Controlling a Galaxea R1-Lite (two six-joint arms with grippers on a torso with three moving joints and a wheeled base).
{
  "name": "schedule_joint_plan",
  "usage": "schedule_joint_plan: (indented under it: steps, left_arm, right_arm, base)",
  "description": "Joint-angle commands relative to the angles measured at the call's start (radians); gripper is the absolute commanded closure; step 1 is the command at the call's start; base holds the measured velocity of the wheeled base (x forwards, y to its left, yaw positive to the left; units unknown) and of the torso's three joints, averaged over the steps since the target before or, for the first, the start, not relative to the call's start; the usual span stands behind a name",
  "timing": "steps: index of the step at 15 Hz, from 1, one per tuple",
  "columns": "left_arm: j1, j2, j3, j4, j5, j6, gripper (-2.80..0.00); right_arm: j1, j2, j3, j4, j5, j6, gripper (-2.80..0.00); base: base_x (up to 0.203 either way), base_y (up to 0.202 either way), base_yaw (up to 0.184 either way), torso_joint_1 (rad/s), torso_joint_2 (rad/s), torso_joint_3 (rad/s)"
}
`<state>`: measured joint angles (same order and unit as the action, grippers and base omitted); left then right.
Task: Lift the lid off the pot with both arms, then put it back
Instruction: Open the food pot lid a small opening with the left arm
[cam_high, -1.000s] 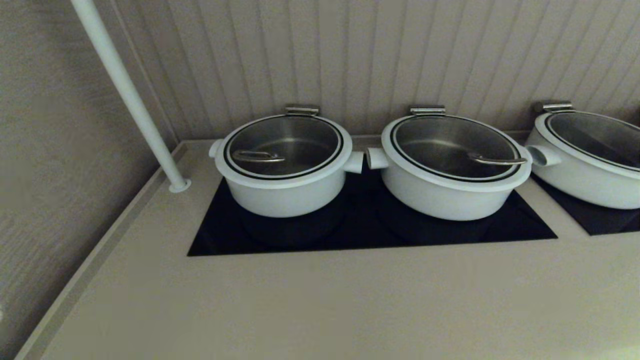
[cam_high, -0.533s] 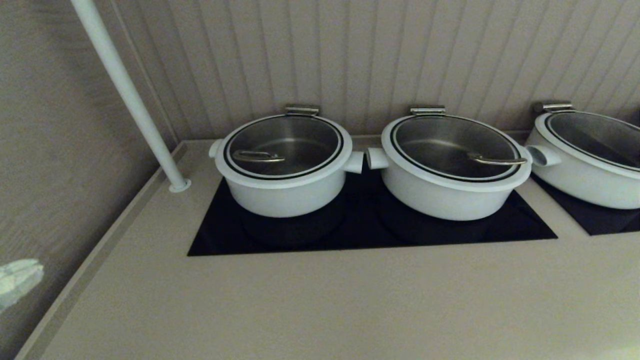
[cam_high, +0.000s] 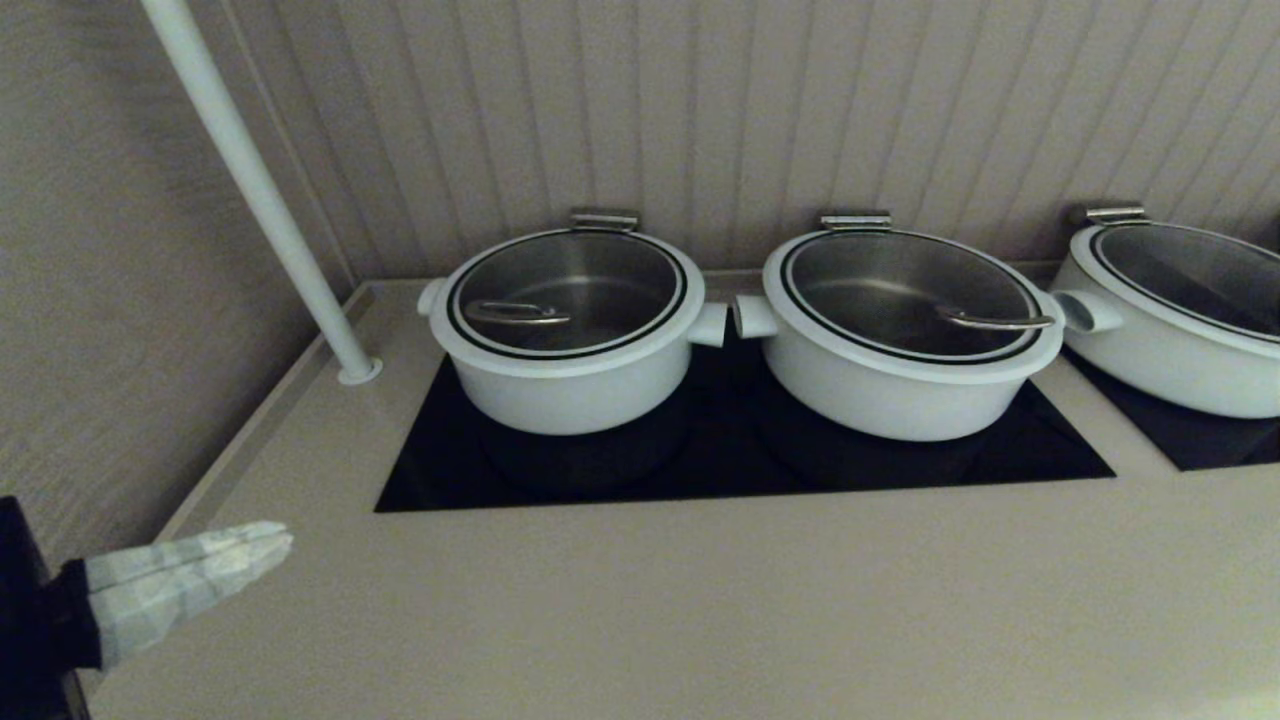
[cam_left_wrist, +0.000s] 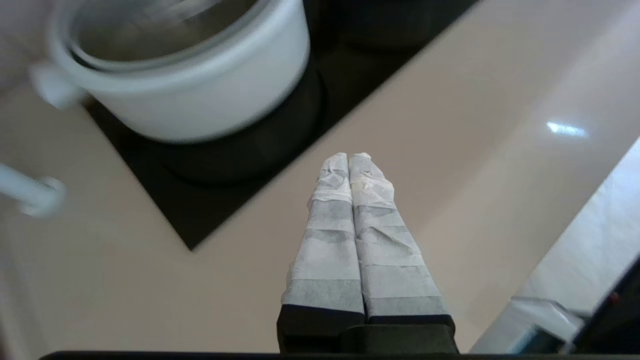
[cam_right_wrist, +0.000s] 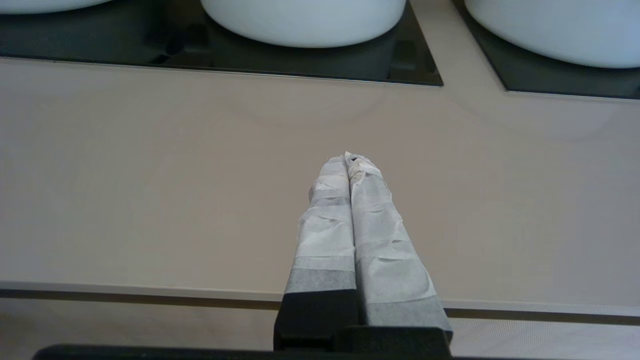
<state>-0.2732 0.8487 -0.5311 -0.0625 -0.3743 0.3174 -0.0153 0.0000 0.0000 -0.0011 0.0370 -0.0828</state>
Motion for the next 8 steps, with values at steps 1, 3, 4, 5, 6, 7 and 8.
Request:
schedule_joint_plan:
  steps: [1, 3, 4, 5, 6, 7, 8]
  left_arm:
    - [-0.003, 0.093, 0.007, -0.03, 0.002, -0.006, 0.0]
    - [-0.003, 0.148, 0.045, -0.146, 0.008, -0.006, 0.0]
    - [-0.003, 0.179, 0.054, -0.195, 0.011, -0.005, 0.0]
    - [-0.003, 0.214, 0.055, -0.236, 0.021, -0.005, 0.0]
    - [-0.003, 0.25, 0.053, -0.261, 0.036, -0.004, 0.0]
    - [-0.003, 0.278, 0.051, -0.281, 0.044, -0.002, 0.0]
    - [-0.004, 0.309, 0.048, -0.306, 0.048, 0.0, 0.0]
  right_arm:
    - [0.0, 0.0, 0.0, 0.001, -0.008, -0.003, 0.0]
    - [0.0, 0.0, 0.0, 0.001, -0.006, -0.003, 0.0]
    - [0.0, 0.0, 0.0, 0.001, -0.006, -0.003, 0.0]
    - [0.0, 0.0, 0.0, 0.003, -0.006, 0.0, 0.0]
    - [0.0, 0.0, 0.0, 0.003, -0.006, 0.0, 0.0]
    - [0.0, 0.0, 0.0, 0.001, -0.006, 0.0, 0.0]
    - [0.0, 0.0, 0.0, 0.001, -0.008, 0.0, 0.0]
  base:
    - [0.0, 0.0, 0.0, 0.0, 0.0, 0.0]
    - [0.0, 0.0, 0.0, 0.0, 0.0, 0.0]
    - [0.0, 0.0, 0.0, 0.0, 0.0, 0.0]
    - [0.0, 0.0, 0.0, 0.0, 0.0, 0.0]
    - [0.0, 0.0, 0.0, 0.0, 0.0, 0.0]
    - [0.0, 0.0, 0.0, 0.0, 0.0, 0.0]
    - [0.0, 0.0, 0.0, 0.0, 0.0, 0.0]
